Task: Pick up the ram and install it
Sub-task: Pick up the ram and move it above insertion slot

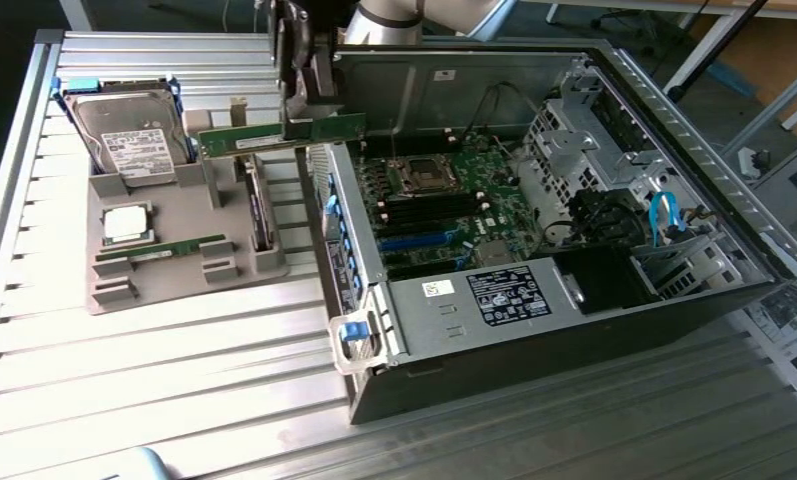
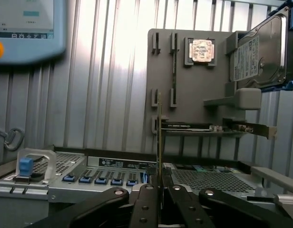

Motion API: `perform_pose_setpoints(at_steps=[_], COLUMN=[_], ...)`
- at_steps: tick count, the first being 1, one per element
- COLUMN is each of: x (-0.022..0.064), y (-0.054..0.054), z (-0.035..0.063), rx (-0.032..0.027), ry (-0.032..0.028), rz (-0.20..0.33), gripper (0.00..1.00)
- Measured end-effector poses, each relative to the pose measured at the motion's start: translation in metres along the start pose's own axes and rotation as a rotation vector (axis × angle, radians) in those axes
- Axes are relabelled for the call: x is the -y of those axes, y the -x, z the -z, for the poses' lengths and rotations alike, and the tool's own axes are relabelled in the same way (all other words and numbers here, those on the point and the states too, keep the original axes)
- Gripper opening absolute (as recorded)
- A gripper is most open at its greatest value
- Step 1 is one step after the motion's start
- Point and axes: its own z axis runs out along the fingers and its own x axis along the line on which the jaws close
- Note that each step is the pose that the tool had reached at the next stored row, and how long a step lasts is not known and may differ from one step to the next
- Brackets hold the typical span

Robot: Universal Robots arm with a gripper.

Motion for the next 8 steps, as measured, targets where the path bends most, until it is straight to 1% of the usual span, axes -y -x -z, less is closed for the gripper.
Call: perform_pose_setpoints(at_steps=[8], x=[0.0157], y=[-0.002], z=[0.0007], rx=[-0.0013], ry=[0.0002], rz=[0.0], gripper=[0.13])
